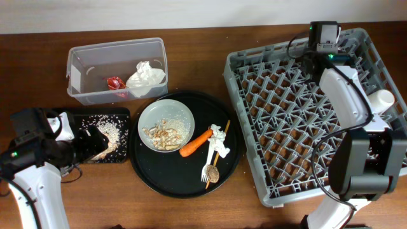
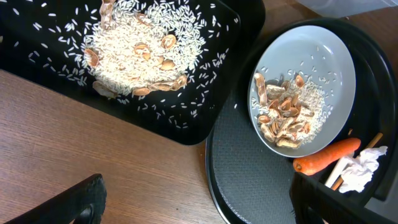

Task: Sort waste into correct bins and load items into the dishwasher rack
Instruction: 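Place the pink bowl upright in the rack with the right gripper, then grasp the tissue with the left gripper and drop it in the bin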

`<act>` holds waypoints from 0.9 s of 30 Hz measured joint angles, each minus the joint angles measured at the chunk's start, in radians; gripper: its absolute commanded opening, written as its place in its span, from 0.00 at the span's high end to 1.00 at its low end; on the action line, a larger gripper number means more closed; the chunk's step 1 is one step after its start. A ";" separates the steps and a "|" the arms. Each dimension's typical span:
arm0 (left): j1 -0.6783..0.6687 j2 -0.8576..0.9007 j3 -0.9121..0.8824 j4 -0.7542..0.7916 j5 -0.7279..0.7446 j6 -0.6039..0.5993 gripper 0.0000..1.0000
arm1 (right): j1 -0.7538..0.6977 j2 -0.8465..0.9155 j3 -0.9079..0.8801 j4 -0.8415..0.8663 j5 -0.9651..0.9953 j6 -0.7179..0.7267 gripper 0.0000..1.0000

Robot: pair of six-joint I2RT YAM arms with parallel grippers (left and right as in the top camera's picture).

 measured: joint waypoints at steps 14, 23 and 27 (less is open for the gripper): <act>0.000 0.000 0.000 -0.006 0.000 0.000 0.06 | -0.085 -0.088 -0.012 -0.303 -0.017 0.035 0.76; 0.000 0.000 0.002 -0.007 0.000 0.000 0.05 | 0.121 -0.249 -0.179 -0.888 -0.505 0.027 0.94; 0.000 0.000 0.002 -0.011 0.000 0.000 0.05 | 0.272 -0.249 -0.277 -0.821 -0.559 0.029 0.92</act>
